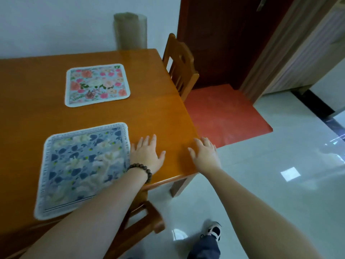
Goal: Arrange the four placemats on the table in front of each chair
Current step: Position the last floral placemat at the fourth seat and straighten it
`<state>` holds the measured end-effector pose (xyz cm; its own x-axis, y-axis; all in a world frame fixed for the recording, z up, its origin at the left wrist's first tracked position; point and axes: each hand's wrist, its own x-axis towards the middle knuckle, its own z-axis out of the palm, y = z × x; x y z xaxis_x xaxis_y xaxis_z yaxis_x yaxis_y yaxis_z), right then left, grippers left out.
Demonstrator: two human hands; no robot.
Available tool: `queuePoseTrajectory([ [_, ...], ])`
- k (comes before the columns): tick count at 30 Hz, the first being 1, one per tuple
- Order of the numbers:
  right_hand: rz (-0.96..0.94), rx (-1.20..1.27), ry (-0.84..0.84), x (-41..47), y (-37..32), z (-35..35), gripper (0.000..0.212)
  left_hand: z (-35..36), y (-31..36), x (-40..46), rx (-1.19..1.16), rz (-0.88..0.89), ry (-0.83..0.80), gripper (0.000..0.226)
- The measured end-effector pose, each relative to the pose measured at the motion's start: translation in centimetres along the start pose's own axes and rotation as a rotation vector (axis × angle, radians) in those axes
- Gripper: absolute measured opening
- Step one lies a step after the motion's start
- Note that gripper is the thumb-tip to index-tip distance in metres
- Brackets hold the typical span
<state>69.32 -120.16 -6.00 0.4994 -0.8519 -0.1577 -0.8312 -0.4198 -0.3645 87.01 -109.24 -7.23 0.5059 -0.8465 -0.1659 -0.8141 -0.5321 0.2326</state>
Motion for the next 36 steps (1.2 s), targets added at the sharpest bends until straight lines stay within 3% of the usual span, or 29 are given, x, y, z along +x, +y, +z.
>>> queuePoseTrajectory([
  [10, -0.174, -0.033, -0.099, 11.1, 14.3, -8.5, 0.051, 1.4, 17.9, 8.0, -0.047, -0.231, 0.032, 0.071],
  [17, -0.225, -0.039, -0.124, 17.6, 18.1, -12.6, 0.050, 0.4, 23.9, 12.5, -0.063, -0.312, 0.086, 0.070],
  [27, -0.377, -0.043, -0.136, 29.2, 16.0, -14.7, 0.049, -1.5, 24.0, 20.8, -0.075, -0.473, 0.124, 0.069],
  [36, -0.587, -0.106, -0.026, 46.5, 7.5, -17.9, 0.046, -5.8, 18.6, 35.1, -0.180, -0.648, 0.258, 0.072],
])
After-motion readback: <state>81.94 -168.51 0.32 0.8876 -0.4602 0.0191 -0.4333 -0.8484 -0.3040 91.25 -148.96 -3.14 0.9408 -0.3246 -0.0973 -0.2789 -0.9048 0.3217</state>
